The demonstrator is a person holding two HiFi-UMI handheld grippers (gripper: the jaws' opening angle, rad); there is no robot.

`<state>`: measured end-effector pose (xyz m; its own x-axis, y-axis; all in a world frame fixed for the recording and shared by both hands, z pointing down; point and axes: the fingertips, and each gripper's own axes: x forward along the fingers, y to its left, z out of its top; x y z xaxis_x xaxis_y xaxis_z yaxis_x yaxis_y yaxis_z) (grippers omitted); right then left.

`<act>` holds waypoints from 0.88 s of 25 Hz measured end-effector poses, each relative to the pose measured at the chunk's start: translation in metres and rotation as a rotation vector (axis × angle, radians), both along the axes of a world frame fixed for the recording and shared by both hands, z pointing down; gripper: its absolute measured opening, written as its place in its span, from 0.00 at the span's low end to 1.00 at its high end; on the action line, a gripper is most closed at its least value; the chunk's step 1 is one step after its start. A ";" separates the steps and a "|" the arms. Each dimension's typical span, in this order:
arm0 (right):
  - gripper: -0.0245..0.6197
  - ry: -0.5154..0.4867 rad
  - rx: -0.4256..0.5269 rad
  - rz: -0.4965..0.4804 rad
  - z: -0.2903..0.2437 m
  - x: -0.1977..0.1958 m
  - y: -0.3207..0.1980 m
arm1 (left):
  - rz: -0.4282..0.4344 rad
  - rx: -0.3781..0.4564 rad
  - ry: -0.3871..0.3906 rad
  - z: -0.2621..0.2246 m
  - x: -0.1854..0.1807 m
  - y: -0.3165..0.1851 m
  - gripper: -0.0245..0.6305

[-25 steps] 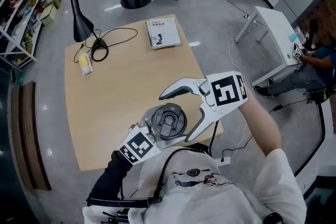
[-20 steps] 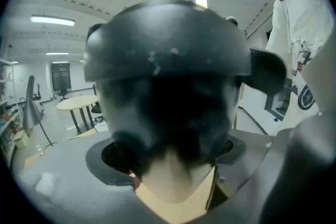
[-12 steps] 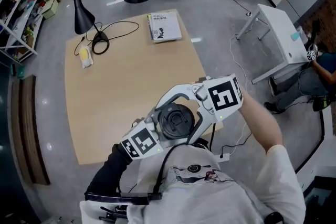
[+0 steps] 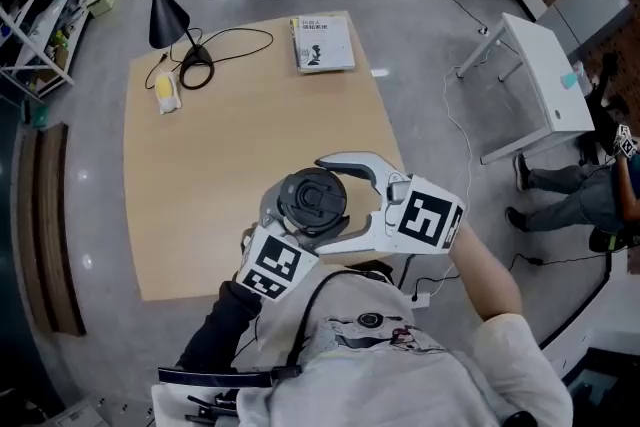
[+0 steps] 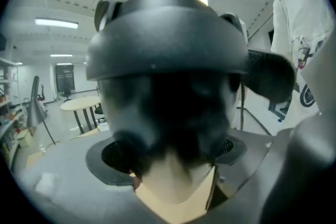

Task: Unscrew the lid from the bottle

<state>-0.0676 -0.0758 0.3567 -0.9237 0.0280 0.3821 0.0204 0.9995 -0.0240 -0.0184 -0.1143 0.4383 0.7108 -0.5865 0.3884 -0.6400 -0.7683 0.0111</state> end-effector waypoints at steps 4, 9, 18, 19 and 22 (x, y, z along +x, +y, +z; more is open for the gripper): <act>0.76 -0.045 0.091 -0.227 -0.004 -0.006 0.017 | 0.139 0.042 -0.004 -0.005 0.015 0.019 0.67; 0.76 0.038 0.040 -0.724 -0.023 0.025 0.068 | 0.569 0.057 0.118 -0.034 0.050 0.078 0.67; 0.76 -0.097 -0.047 -0.792 -0.052 0.032 0.083 | 0.719 0.028 0.205 -0.052 0.059 0.107 0.67; 0.76 -0.136 -0.074 -0.734 -0.053 0.035 0.077 | 0.706 0.027 0.205 -0.050 0.059 0.106 0.67; 0.76 -0.433 -0.147 -0.430 -0.095 0.034 0.042 | 0.629 0.012 0.194 -0.037 0.055 0.094 0.67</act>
